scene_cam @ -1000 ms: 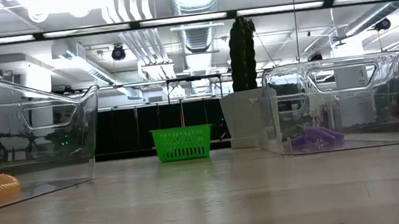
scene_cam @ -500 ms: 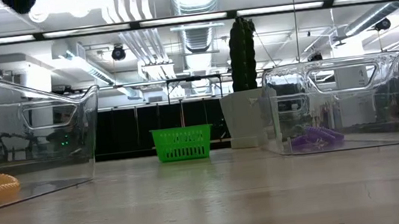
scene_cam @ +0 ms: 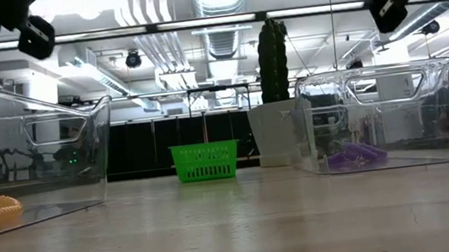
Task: Sort spring keychains
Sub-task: Return to home position
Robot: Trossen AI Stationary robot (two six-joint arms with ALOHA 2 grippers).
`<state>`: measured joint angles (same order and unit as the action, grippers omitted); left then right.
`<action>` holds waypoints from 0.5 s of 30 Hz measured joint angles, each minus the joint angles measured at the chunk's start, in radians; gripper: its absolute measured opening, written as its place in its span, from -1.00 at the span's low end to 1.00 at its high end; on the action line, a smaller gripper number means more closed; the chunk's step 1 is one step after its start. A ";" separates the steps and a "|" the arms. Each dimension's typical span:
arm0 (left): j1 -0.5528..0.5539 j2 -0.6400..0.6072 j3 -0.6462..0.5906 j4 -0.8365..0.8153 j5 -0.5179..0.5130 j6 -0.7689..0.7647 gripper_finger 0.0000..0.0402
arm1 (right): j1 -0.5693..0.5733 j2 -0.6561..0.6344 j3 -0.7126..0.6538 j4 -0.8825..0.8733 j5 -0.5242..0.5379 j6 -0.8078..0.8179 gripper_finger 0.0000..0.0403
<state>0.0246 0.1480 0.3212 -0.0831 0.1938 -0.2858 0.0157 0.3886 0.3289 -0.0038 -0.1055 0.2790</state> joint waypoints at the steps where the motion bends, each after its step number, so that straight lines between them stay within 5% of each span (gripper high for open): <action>1: 0.000 -0.008 -0.034 0.049 0.001 -0.009 -0.99 | 0.000 -0.024 -0.022 0.017 0.000 0.007 -0.96; 5: 0.000 -0.037 -0.151 0.214 0.023 -0.020 -0.99 | 0.000 -0.113 -0.107 0.056 0.000 0.009 -0.96; 15: 0.000 -0.069 -0.312 0.316 0.025 -0.114 -0.99 | 0.000 -0.260 -0.288 0.175 0.000 -0.040 -0.96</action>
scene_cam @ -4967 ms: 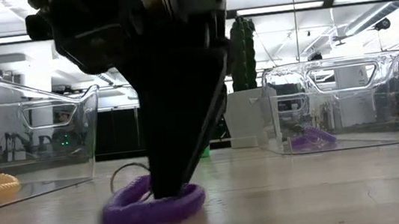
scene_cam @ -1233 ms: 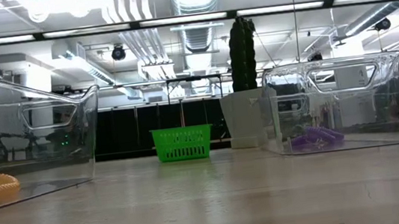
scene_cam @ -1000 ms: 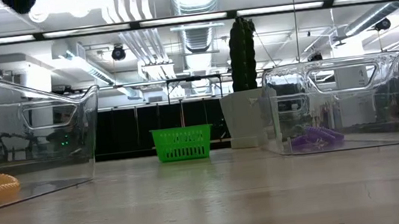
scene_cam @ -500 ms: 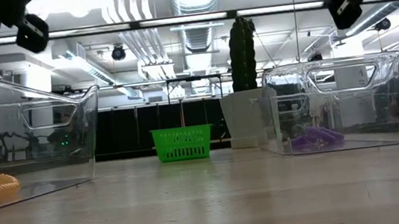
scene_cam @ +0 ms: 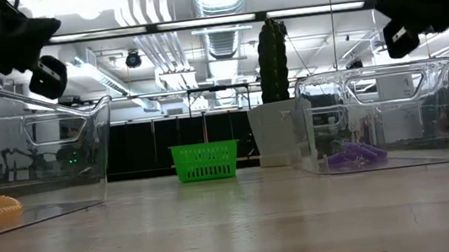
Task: Sort spring keychains
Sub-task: Return to home position
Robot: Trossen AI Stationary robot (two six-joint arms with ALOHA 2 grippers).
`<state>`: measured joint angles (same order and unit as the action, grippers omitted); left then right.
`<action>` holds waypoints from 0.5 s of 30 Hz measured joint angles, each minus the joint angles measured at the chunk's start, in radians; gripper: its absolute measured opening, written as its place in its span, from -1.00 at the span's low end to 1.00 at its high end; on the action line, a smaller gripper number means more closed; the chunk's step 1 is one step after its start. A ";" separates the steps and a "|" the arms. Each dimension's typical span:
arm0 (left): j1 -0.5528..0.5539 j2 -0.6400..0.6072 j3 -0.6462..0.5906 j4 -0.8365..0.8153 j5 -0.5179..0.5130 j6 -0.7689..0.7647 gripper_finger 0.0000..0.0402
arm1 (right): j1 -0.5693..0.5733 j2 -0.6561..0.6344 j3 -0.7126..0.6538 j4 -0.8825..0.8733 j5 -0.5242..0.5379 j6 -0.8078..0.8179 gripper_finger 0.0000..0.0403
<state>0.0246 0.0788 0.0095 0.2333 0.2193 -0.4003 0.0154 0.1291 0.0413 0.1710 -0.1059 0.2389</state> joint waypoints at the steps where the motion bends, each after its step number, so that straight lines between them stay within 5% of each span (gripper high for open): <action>1: 0.000 0.001 0.001 -0.021 -0.002 -0.003 -0.99 | 0.000 -0.008 -0.013 -0.001 0.000 0.000 -0.96; 15: 0.000 0.006 -0.001 -0.026 -0.004 -0.004 -0.99 | 0.000 0.051 -0.033 -0.145 0.003 -0.011 -0.96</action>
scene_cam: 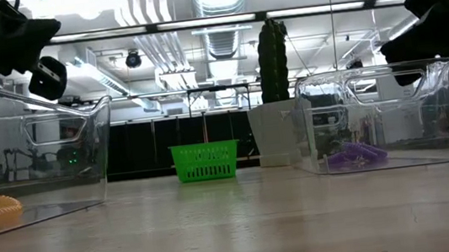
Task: Sort spring keychains
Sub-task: Return to home position
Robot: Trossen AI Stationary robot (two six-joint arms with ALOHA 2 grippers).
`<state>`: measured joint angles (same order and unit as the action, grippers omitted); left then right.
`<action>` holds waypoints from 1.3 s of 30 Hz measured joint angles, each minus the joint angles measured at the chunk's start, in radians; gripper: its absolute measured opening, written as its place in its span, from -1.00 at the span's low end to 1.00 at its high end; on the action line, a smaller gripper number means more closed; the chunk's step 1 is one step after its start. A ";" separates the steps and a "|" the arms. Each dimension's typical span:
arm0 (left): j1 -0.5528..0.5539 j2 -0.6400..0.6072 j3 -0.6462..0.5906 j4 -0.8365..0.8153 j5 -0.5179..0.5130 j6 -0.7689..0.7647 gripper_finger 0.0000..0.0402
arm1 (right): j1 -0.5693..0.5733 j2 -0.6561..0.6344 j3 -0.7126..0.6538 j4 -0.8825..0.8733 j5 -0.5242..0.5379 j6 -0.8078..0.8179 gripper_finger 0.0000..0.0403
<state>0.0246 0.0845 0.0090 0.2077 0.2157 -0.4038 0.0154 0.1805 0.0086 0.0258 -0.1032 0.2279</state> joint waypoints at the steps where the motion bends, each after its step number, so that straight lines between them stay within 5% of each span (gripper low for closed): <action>1: 0.000 0.000 0.000 0.000 0.000 0.000 -0.99 | 0.000 0.004 0.000 0.000 0.000 0.000 -0.96; 39: 0.000 0.000 -0.001 -0.001 0.000 0.000 -0.99 | 0.000 0.025 0.000 0.001 -0.001 0.000 -0.96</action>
